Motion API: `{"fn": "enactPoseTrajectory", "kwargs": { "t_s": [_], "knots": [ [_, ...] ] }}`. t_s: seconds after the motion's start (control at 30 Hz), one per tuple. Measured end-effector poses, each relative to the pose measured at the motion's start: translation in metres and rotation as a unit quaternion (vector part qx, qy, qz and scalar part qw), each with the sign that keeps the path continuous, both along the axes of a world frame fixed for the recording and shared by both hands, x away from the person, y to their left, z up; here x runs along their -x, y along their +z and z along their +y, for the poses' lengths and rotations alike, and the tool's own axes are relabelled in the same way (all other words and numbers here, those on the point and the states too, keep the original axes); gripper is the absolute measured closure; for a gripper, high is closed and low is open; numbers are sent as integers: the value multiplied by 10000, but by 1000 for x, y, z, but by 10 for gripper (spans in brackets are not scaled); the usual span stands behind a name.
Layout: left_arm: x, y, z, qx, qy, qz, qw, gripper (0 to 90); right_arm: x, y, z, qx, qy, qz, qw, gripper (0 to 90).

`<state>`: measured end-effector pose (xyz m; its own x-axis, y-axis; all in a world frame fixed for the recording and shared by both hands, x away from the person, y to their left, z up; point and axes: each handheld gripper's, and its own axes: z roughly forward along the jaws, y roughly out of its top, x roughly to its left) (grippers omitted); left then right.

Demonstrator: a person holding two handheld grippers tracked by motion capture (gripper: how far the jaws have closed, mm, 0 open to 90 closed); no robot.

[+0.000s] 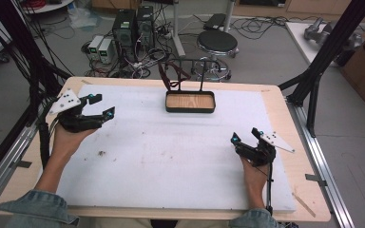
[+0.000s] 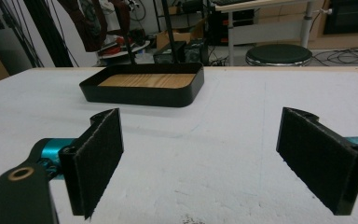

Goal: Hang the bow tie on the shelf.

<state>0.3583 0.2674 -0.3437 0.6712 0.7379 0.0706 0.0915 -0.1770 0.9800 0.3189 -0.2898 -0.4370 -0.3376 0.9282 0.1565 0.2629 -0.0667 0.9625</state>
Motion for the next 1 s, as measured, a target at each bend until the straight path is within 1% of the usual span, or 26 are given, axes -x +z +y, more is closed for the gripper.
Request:
{"fn": "enactPoseTrajectory", "kwargs": {
  "t_s": [0.1,0.3,0.57,0.7,0.8,1.0],
  "knots": [
    [7,-7,7,25,105,9,9999,284,0,0,0,0,-4,1,10000,138],
    [18,-19,20,59,302,92,9995,252,0,0,0,7,-9,11,10000,138],
    [35,-37,32,98,506,129,9986,249,0,0,1,67,-13,-17,10000,138],
    [42,-45,35,64,600,121,9981,248,0,0,2,78,-25,5,10000,138],
    [45,-52,37,-3,663,139,9977,246,1,0,2,79,-27,5,10000,137],
    [49,-63,38,-73,723,286,9969,237,0,0,2,88,-20,2,10000,138]
  ]
}}
